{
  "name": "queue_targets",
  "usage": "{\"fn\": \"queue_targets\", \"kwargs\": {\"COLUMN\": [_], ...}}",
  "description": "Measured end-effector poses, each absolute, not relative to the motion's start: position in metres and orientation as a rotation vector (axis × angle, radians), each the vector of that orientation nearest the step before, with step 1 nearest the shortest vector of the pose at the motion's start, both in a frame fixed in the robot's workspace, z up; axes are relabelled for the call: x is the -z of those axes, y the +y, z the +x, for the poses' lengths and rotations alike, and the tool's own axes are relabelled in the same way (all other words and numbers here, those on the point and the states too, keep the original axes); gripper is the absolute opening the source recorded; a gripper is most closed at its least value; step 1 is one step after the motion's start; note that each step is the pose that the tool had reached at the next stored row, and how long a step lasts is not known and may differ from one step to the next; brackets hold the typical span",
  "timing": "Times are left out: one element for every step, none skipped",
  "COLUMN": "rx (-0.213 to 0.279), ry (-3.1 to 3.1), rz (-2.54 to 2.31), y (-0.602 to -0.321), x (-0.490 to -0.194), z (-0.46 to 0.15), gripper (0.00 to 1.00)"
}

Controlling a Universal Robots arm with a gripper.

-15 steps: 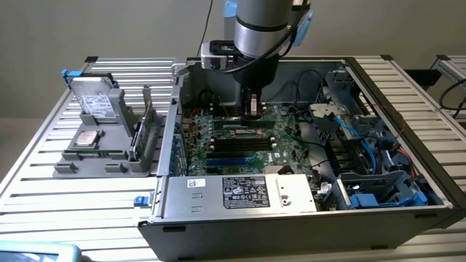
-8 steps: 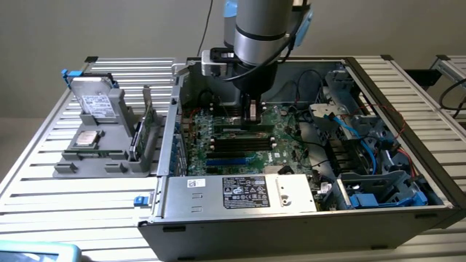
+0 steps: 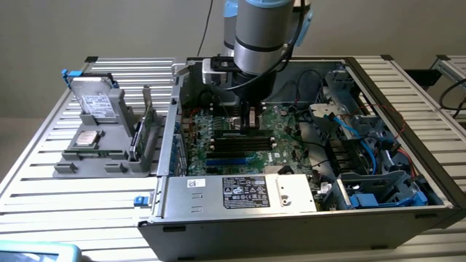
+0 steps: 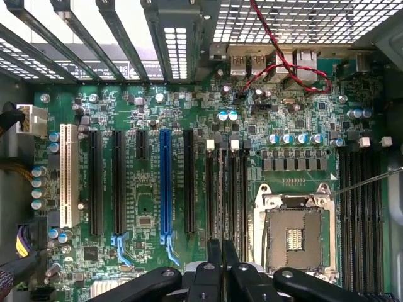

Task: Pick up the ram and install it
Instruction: 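Insert the ram into the slot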

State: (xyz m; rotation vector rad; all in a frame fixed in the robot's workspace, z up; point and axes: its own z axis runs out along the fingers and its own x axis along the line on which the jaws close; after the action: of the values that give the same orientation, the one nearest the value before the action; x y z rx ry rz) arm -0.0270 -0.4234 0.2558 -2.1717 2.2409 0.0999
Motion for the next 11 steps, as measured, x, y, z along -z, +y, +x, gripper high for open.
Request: {"fn": "queue_targets", "kwargs": {"rx": [-0.100,-0.100,-0.100,-0.101,-0.101,-0.101,-0.101,-0.100,-0.100,-0.100,-0.100], "ry": [2.241,2.241,2.241,2.240,2.239,2.239,2.239,2.238,2.238,2.238,2.238], "rz": [-2.172,-2.172,-2.172,-2.172,-2.172,-2.172,-2.172,-2.173,-2.173,-2.173,-2.173], "y": [-0.423,-0.423,-0.423,-0.423,-0.423,-0.423,-0.423,-0.423,-0.423,-0.424,-0.424], "x": [-0.254,-0.252,-0.251,-0.249,-0.248,-0.246,-0.244,-0.244,-0.244,-0.244,-0.244], "z": [-0.027,-0.026,-0.025,-0.024,-0.024,-0.024,-0.024,-0.024,-0.024,-0.024,-0.024], "gripper": [0.13,0.13,0.13,0.13,0.13,0.13,0.13,0.13,0.13,0.13,0.13]}}
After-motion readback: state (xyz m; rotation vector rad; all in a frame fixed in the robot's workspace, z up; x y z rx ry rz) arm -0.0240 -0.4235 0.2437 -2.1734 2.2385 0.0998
